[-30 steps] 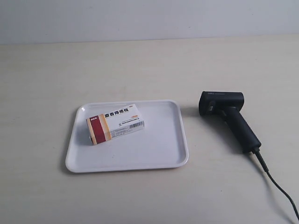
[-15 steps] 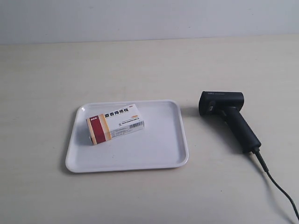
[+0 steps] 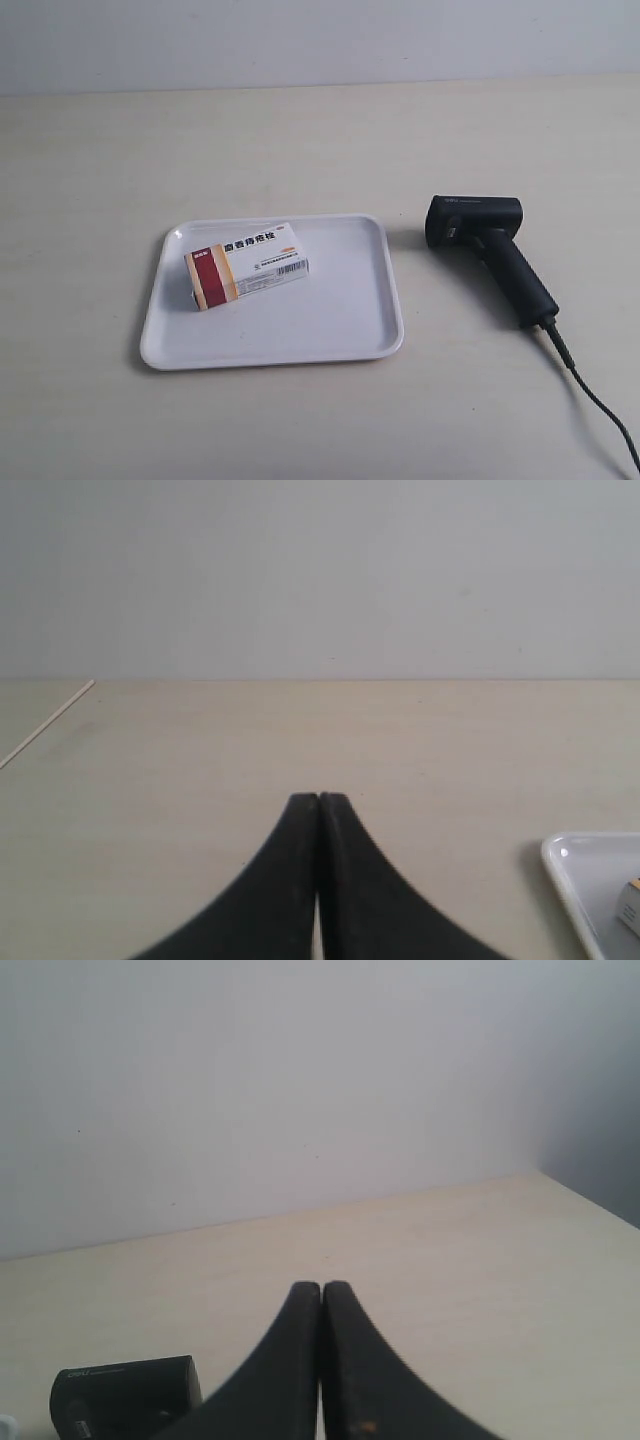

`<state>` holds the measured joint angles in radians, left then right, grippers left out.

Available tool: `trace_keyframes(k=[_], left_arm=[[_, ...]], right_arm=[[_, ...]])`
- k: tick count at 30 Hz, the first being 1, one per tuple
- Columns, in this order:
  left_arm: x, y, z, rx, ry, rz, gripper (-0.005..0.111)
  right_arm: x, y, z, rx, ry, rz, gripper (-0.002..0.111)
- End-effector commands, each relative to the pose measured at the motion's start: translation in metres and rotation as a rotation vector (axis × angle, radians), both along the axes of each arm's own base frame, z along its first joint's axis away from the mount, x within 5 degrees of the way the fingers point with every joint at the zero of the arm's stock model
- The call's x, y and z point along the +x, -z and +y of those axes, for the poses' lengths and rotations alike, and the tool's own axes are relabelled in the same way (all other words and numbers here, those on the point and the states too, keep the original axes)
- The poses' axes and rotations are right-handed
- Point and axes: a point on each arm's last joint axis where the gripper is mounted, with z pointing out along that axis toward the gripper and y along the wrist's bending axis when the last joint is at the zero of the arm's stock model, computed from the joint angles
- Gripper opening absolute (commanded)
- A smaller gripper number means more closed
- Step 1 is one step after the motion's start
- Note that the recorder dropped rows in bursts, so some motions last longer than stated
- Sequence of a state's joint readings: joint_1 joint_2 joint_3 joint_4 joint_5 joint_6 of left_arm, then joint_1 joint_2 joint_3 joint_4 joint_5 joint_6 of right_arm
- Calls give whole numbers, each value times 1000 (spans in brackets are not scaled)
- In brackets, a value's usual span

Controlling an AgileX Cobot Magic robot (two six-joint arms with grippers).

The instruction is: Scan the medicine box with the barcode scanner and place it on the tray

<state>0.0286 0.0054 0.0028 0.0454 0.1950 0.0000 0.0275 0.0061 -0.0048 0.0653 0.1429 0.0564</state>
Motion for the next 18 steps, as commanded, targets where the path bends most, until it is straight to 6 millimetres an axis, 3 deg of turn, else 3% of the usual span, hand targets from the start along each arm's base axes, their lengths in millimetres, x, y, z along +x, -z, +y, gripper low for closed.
trace_keyframes(k=[1, 18], left_arm=[[-1, -1, 0, -4, -2, -3, 2], [-1, -1, 0, -4, -2, -3, 2]], right_arm=[[0, 1, 0, -9, 4, -2, 0], [0, 0, 0, -8, 5, -12, 0]])
